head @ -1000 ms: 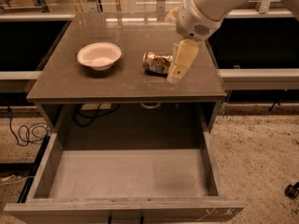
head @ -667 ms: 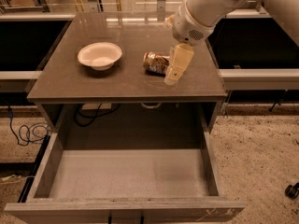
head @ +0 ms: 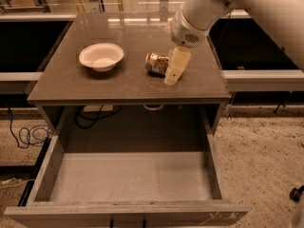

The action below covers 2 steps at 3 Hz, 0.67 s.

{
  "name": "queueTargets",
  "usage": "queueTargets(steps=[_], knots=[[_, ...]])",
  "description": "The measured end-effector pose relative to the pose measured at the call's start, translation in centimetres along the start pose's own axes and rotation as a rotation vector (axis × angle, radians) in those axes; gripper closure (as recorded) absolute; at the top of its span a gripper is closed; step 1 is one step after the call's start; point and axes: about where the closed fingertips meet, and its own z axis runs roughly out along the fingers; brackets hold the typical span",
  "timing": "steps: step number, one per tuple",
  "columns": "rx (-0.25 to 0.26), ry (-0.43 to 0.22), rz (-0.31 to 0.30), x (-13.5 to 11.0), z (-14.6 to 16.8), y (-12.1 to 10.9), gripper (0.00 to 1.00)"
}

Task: Place orange can into top drawer

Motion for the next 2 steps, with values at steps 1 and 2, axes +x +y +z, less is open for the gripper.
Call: queueTargets(steps=[1,2], knots=[[0.016,0.021,-0.007,0.4,0.9,-1.6,0.00],[0.013,0.027,0.013,1.5,1.9,-3.2,0.00]])
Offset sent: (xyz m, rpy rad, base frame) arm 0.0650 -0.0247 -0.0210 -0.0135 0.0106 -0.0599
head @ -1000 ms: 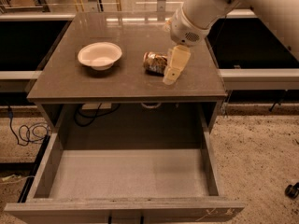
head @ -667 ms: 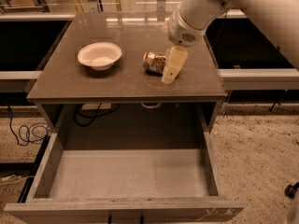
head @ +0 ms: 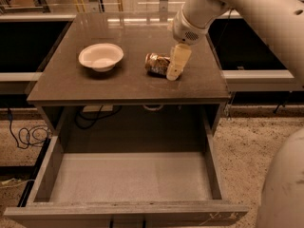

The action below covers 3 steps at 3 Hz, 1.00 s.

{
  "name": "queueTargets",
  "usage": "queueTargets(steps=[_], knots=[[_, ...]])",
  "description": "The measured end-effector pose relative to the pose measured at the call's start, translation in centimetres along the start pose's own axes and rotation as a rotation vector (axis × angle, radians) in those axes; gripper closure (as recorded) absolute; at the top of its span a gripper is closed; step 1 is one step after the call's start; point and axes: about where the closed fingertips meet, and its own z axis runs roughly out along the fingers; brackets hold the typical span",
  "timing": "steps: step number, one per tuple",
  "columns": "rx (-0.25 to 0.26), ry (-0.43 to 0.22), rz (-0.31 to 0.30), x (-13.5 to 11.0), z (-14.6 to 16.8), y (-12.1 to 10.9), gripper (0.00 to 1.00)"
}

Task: Place orange can into top drawer

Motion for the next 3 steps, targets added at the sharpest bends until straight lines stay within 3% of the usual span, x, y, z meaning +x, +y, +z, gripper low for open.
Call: queueTargets(steps=[1,2,3], knots=[[-0.035,-0.010,0.047,2.5,2.1,1.7,0.00],[-0.068,0.014,0.043,2.3,4.6,0.5,0.00],[-0.070,0.014,0.043,2.3,4.9,0.3,0.00]])
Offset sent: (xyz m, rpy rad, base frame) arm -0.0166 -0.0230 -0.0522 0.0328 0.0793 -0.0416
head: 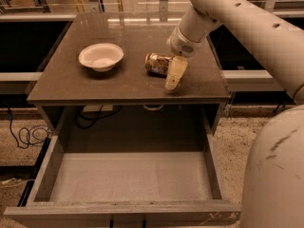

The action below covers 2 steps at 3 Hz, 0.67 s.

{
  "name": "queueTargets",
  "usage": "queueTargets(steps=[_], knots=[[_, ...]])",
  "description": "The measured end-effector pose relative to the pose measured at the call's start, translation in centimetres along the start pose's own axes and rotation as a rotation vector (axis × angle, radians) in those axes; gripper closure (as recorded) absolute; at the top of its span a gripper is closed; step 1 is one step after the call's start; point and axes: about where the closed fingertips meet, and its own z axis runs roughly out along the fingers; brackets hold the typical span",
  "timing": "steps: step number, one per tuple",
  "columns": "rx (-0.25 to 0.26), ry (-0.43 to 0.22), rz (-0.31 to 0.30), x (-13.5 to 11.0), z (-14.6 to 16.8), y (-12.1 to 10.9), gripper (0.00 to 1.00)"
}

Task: Place orange can into top drawer

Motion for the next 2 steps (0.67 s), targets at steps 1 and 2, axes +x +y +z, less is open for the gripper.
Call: queueTargets(steps=[1,2], knots=[[0.000,0.000,0.000,0.00,0.00,0.00,0.19],[0.000,0.000,0.000,0.00,0.01,0.00,0.42]])
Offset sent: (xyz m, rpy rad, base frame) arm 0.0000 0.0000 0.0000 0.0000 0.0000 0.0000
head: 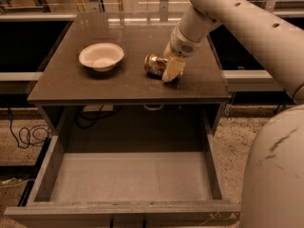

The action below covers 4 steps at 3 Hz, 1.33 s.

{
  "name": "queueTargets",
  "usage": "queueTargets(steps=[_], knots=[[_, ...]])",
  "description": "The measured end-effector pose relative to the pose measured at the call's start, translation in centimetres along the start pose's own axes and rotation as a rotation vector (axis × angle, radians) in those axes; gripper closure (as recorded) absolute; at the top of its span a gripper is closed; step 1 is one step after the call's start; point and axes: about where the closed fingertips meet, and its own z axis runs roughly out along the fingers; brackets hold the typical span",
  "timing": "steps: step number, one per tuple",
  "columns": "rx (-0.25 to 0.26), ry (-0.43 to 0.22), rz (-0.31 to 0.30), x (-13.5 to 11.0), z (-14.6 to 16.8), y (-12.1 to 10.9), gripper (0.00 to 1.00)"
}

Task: Place orange can into top drawer

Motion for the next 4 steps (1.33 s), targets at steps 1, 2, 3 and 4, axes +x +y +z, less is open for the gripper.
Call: queueTargets(steps=[1,2,3,4], knots=[[0.000,0.000,0.000,0.00,0.00,0.00,0.65],[0.000,0.000,0.000,0.00,0.01,0.00,0.89],[0.000,0.000,0.000,0.00,0.02,0.00,1.00],[0.000,0.000,0.000,0.00,0.01,0.01,1.00]])
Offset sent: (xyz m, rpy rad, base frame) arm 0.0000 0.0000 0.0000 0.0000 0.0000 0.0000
